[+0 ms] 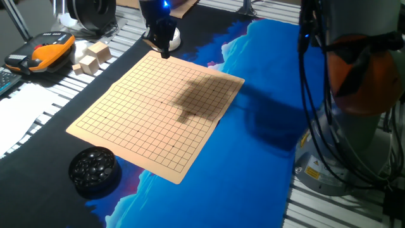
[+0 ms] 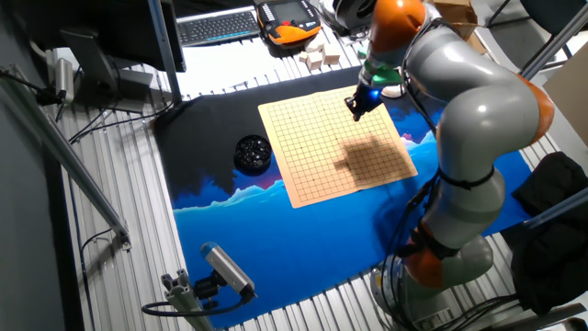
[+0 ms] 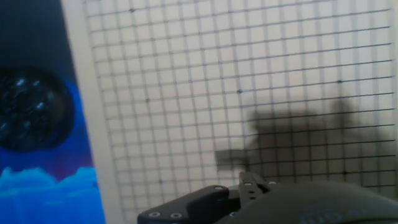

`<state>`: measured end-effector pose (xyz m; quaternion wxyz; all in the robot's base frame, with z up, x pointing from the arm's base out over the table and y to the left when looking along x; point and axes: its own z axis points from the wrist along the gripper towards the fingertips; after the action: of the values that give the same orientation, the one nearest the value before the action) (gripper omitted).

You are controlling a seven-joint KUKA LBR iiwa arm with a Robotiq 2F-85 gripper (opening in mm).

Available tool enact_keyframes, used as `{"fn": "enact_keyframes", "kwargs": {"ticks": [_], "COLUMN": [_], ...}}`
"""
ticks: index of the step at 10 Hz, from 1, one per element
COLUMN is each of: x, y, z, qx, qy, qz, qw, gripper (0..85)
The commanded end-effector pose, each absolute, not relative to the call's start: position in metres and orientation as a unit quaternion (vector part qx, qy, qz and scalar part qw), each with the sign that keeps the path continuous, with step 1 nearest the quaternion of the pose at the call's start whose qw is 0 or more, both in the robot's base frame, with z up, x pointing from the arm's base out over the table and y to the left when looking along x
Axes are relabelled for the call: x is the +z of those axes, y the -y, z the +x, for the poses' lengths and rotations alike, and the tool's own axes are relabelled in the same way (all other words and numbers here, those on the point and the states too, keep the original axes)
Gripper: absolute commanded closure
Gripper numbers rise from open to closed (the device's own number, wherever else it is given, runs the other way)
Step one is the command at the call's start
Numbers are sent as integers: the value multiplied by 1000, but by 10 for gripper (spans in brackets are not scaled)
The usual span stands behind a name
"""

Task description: Play the first move as black on the 3-4 point in the upper right corner of the Go board

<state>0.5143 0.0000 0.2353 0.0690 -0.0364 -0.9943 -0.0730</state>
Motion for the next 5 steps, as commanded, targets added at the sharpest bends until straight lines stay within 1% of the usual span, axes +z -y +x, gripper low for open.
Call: {"fn": "enact_keyframes", "kwargs": {"ticks": [1,2,3,4,5], "x": [236,236,236,236,236], "y": [0,0,0,0,0], "z": [514,514,514,514,514], "qx": [-28,-53,-72,-68,-66], "qy": [998,997,994,994,995], "qz": [-45,-51,-63,-67,-68], "qw": [16,23,45,49,38], "gripper": [850,850,850,850,850]}}
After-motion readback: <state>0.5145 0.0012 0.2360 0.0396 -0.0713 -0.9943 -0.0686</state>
